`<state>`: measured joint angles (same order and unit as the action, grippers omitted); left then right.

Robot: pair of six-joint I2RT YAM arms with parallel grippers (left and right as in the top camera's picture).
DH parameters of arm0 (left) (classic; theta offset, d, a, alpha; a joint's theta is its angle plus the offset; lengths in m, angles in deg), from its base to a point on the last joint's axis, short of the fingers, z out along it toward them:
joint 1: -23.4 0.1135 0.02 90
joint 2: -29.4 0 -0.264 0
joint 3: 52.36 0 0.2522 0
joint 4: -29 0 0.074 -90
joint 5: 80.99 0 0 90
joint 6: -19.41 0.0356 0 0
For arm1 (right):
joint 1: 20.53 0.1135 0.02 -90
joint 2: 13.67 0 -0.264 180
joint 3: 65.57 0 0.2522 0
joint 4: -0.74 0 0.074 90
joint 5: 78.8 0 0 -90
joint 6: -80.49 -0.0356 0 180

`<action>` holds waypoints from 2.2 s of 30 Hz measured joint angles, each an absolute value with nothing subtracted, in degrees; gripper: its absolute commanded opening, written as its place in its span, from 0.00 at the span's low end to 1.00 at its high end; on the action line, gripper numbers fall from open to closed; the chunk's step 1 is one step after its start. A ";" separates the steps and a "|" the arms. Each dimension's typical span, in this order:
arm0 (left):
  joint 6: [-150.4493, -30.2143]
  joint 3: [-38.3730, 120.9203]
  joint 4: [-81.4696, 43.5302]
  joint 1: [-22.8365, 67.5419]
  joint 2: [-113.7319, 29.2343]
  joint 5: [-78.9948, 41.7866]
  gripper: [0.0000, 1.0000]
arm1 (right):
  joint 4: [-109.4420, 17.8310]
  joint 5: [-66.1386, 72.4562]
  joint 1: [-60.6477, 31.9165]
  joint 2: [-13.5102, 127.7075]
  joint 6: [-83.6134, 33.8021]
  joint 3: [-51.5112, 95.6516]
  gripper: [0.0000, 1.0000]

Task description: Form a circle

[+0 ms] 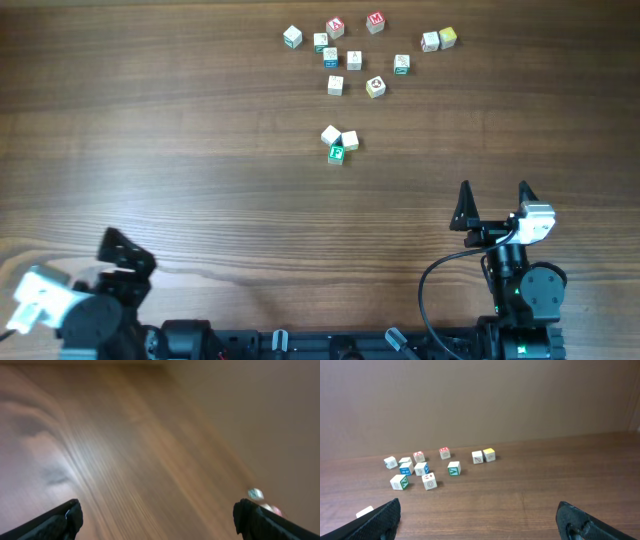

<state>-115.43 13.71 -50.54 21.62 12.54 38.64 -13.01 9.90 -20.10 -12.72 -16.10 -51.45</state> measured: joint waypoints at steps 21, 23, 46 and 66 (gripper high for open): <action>-88.27 -33.43 13.80 19.26 28.60 15.10 1.00 | -13.05 9.90 -20.10 -12.79 -16.12 -51.45 1.00; -88.22 -35.40 14.07 19.26 28.60 15.10 1.00 | -13.05 9.90 -20.10 -12.79 -16.12 -51.45 1.00; -78.87 -38.07 11.40 17.97 28.67 12.70 1.00 | -13.05 9.90 -20.10 -12.79 -16.12 -51.45 1.00; -78.15 -38.07 11.20 17.99 28.67 10.77 1.00 | -13.05 9.90 -20.10 -12.79 -16.12 -51.45 1.00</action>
